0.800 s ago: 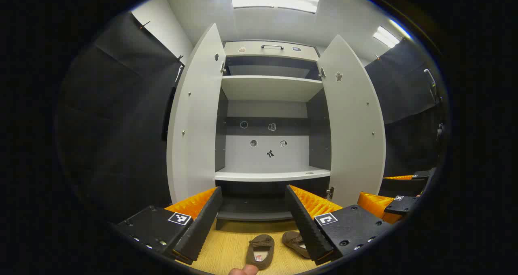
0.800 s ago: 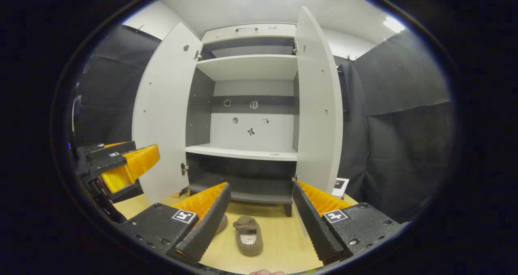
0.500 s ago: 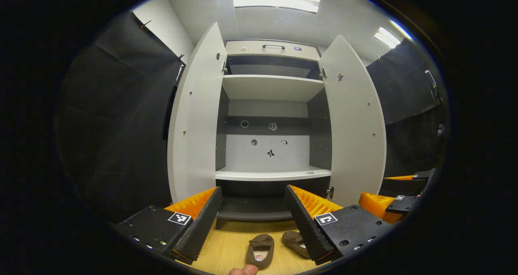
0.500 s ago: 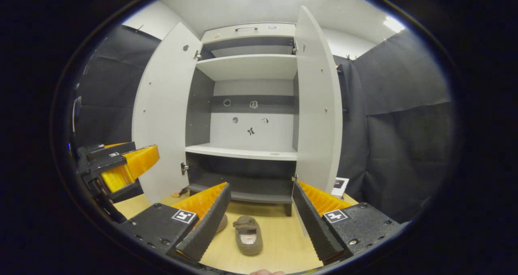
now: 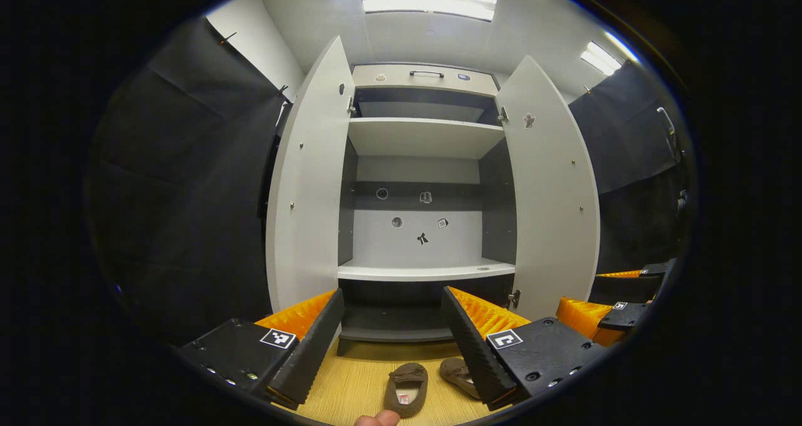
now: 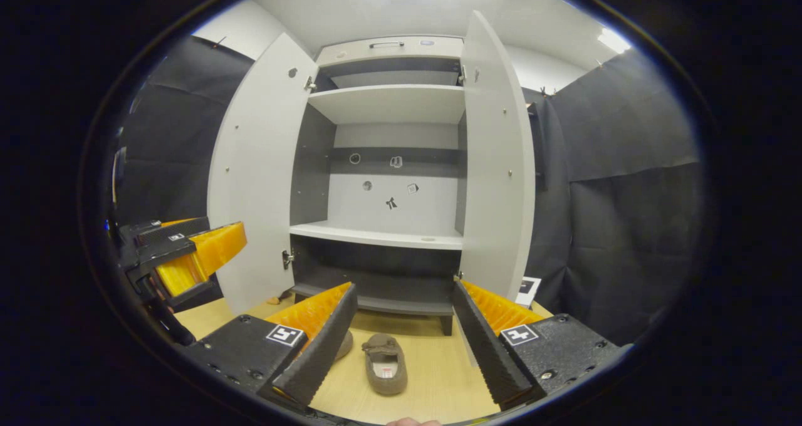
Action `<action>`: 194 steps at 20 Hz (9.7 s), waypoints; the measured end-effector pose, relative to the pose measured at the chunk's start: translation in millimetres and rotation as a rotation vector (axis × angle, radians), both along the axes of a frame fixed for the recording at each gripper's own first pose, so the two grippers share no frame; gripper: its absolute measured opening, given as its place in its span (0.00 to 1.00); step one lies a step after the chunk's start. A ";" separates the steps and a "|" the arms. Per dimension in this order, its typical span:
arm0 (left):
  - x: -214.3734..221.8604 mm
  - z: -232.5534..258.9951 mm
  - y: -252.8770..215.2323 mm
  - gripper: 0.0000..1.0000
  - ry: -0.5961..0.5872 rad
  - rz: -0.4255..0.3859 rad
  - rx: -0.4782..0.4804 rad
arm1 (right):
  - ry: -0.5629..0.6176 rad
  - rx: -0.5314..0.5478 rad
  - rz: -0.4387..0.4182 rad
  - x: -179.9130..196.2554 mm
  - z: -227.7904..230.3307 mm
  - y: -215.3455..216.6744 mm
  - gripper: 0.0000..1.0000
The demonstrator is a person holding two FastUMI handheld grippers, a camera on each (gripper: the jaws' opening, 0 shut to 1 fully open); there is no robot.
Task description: Grab one shoe with the right hand and put it into the shoe cabinet, grab the other shoe with the left hand and put it into the shoe cabinet; then close the right door with the right hand and the left door with the left hand.
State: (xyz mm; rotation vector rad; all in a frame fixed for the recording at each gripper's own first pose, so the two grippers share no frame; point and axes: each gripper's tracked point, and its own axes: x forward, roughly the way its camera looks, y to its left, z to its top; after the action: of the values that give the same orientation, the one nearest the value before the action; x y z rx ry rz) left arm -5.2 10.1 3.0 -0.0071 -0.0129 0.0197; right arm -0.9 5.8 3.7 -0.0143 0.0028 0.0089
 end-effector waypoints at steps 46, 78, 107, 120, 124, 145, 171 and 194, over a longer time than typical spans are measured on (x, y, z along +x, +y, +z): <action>13.5 -36.5 58.2 0.95 0.091 0.106 -0.015 | 0.659 -0.102 0.143 156.9 -314.3 57.6 0.14; 2.7 -35.4 37.5 0.95 0.071 0.036 0.016 | 0.392 -0.311 0.006 389.6 54.7 29.9 0.05; 12.4 -43.6 21.9 0.95 0.061 -0.022 0.004 | 0.003 -0.043 0.038 159.1 76.1 19.8 0.63; 3.8 -96.0 -0.9 0.95 0.209 -0.079 -0.004 | 0.083 0.016 -0.068 46.8 -95.8 1.1 0.64; 9.3 -120.4 0.7 0.95 0.283 -0.081 -0.018 | 0.090 0.051 -0.111 41.6 -99.0 -17.7 0.78; 36.2 -344.8 18.0 0.96 0.927 -0.070 -0.153 | 0.184 -0.048 -0.094 35.3 -122.1 -33.9 0.80; 46.8 -247.8 9.3 0.00 0.627 0.021 -0.294 | 0.200 -0.064 -0.044 45.5 -128.5 -22.9 0.80; 370.1 -40.5 29.2 0.00 0.553 0.094 -0.298 | 0.151 -0.054 -0.067 26.2 -102.7 -30.1 0.79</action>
State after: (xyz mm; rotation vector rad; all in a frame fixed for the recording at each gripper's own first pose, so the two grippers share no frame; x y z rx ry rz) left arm 364.9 39.3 -37.4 -0.2993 0.5433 0.1167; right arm 25.3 -24.3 -99.0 -0.0671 0.1542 -0.0574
